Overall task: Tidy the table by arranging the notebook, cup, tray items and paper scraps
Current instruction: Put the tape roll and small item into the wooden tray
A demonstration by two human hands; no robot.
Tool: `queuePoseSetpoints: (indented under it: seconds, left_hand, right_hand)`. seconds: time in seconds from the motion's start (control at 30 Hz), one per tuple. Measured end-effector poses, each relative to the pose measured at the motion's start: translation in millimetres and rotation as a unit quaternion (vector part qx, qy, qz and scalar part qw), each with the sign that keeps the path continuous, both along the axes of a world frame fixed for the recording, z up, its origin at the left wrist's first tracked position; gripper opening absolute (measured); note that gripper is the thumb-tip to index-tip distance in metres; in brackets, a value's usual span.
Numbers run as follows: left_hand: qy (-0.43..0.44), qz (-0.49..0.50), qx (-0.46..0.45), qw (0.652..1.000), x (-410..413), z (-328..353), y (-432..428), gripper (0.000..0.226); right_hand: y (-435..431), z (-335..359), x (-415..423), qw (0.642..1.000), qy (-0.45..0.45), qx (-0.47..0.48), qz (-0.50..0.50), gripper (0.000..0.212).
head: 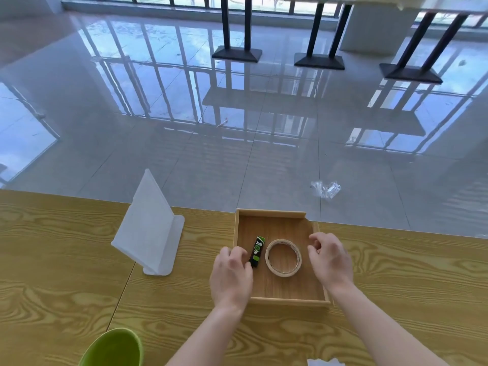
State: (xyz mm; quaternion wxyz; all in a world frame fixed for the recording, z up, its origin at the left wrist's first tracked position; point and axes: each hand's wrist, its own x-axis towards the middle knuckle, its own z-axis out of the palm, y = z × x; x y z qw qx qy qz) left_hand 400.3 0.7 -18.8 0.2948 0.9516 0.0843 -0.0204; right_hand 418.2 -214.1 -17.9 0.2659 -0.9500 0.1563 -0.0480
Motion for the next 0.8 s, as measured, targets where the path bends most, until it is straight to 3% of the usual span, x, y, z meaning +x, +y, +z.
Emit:
queuePoseSetpoints:
  seconds: [0.2, 0.47, 0.8]
  left_hand:
    - [0.058, 0.017, -0.015, 0.998, -8.2, -8.5, 13.8, 0.051]
    - [0.039, 0.003, -0.018, 0.999, -7.8, -11.2, 20.5, 0.054]
    - [0.021, 0.028, 0.001, 0.999, 2.0, -9.3, 50.0, 0.048]
  right_hand:
    - [-11.9, -5.9, -17.0, 0.997, 0.071, 0.003, -0.036, 0.042]
    - [-15.1, -15.4, -24.7, 0.986, 0.16, -0.015, -0.045, 0.042]
    - [15.3, -18.8, -14.3, 0.989, 0.144, 0.008, -0.035, 0.036]
